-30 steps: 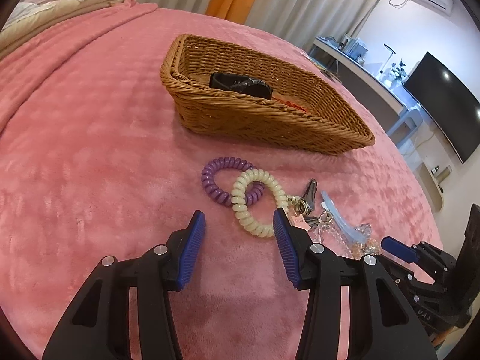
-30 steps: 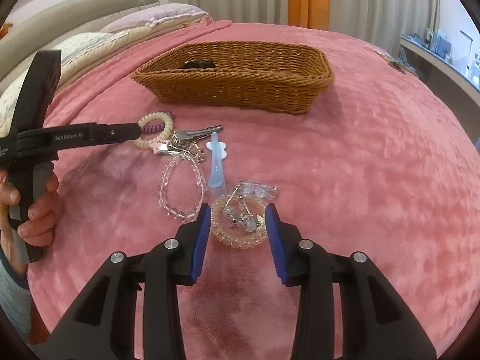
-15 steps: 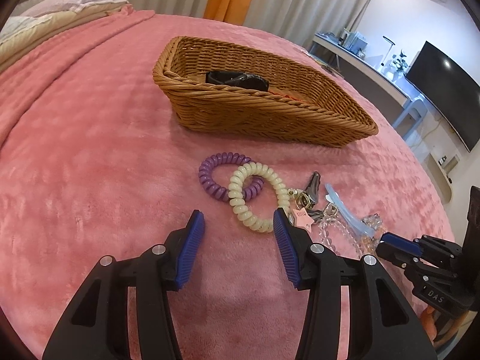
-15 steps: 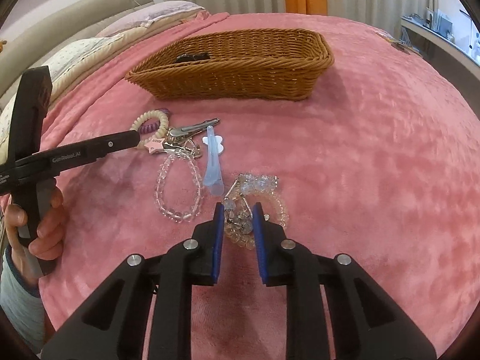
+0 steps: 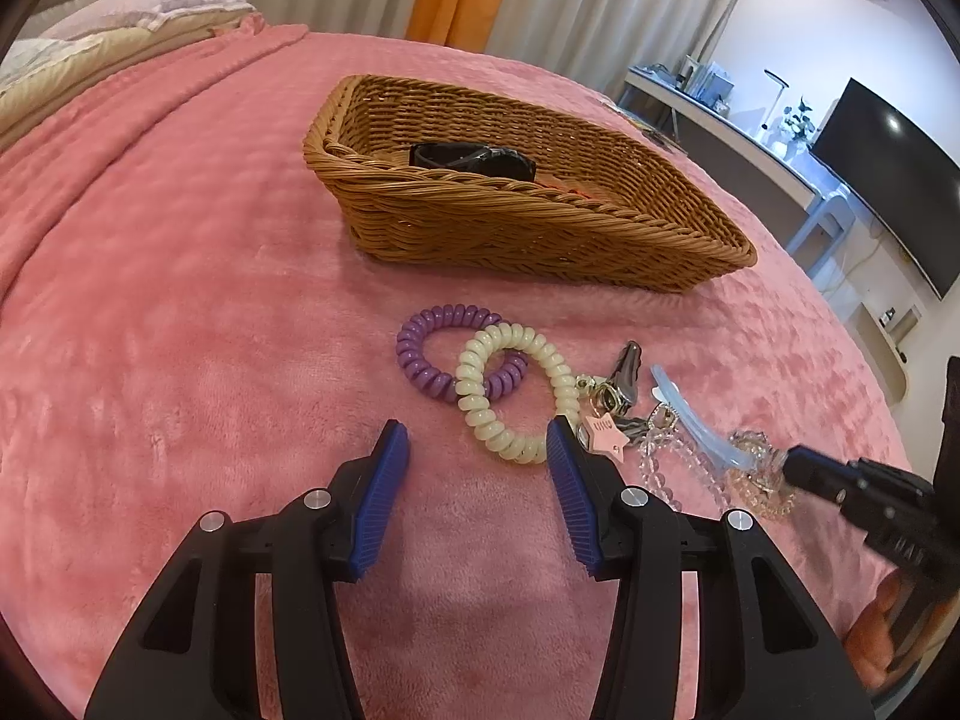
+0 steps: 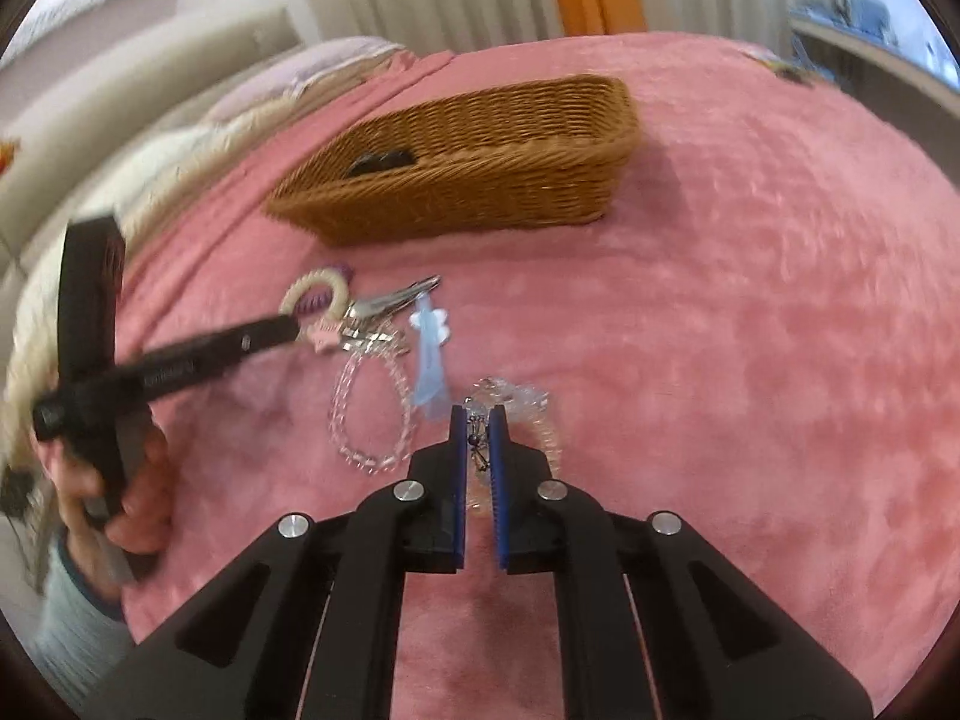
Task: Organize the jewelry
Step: 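Grasp the cream coil bracelet with the left tool while the right tool holds the charm bracelet, then carry both bracelets over the basket and open both tools to release them, then grasp the purple coil bracelet with the left tool while the right tool grasps the pink bead bracelet, then lift both bracelets and carry them over the wicker basket, then open both tools to drop the two bracelets into the basket, then move the left tool to the star-tag keys while the right tool approaches the blue hair clip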
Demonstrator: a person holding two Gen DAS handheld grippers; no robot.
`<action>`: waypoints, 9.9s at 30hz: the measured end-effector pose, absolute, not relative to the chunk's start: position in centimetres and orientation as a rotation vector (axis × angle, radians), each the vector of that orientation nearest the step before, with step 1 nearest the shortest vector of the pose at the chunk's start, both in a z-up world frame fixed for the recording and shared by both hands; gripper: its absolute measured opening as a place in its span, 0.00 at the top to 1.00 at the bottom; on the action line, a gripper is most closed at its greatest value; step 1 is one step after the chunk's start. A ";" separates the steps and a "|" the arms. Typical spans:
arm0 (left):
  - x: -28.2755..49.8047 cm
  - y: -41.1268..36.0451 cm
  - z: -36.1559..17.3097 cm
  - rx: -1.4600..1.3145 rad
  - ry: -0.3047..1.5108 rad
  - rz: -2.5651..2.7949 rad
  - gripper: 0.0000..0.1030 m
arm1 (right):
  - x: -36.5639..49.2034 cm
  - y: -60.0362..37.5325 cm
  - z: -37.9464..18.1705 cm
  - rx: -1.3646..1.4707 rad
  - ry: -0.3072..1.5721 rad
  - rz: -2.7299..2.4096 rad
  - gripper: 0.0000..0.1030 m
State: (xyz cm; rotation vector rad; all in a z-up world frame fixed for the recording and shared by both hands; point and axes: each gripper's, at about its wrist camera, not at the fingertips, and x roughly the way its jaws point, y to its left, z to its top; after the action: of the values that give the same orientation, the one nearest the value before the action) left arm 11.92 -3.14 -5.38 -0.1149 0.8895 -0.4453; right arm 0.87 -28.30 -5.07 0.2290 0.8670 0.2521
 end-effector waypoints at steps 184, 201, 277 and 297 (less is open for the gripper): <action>6.9 -2.7 -4.8 -0.071 0.822 -0.332 0.92 | 1.1 -25.9 -5.3 -0.025 0.868 0.076 0.92; 3.9 -1.5 -1.6 -0.150 0.650 -0.417 0.92 | -0.4 -27.9 -1.8 0.137 0.695 0.120 0.93; 21.5 -8.0 1.2 -0.128 0.637 -0.456 0.86 | 20.4 -26.3 -1.8 0.116 0.801 0.047 0.81; 10.5 -4.8 1.2 -0.080 0.642 -0.535 0.54 | 5.9 -24.7 1.6 0.033 0.695 0.073 0.41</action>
State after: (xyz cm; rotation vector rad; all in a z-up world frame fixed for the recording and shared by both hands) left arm 10.48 -4.79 1.17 -0.0803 0.6423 -0.5350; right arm 5.94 -24.75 1.62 0.0327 0.6950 0.0727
